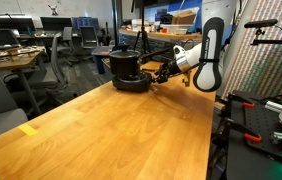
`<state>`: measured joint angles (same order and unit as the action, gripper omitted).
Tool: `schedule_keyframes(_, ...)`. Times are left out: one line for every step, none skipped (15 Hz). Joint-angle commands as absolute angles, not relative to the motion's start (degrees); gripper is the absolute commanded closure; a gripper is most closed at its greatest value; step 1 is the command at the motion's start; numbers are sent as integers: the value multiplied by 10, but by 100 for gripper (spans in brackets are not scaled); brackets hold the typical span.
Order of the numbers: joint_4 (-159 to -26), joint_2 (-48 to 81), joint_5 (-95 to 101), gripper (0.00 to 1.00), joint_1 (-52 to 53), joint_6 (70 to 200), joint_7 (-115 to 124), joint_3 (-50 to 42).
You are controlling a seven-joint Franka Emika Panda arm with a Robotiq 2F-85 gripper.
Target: Put the pot on the stove, cover it with the lid then turn the stove on
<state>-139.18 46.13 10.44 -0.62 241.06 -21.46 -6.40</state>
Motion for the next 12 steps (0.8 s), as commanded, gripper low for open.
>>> schedule_keyframes(-1380,468,110,64,2,2415,-214,-75)
schedule_keyframes(-1382,465,117,70,-2,2405,-208,-73)
schedule_keyframes(-1384,460,127,79,-6,2389,-199,-70)
schedule_keyframes(-1386,454,143,85,-14,2368,-185,-65)
schedule_keyframes(-1387,449,157,88,-22,2359,-172,-62)
schedule_keyframes(-1387,442,178,84,-34,2344,-154,-57)
schedule_keyframes(-1386,436,203,84,-47,2330,-136,-53)
schedule_keyframes(-1384,432,221,84,-59,2320,-119,-49)
schedule_keyframes(-1381,428,240,84,-71,2309,-103,-45)
schedule_keyframes(-1378,424,259,84,-83,2296,-88,-39)
schedule_keyframes(-1374,420,282,84,-98,2278,-67,-32)
schedule_keyframes(-1371,417,306,84,-114,2264,-46,-23)
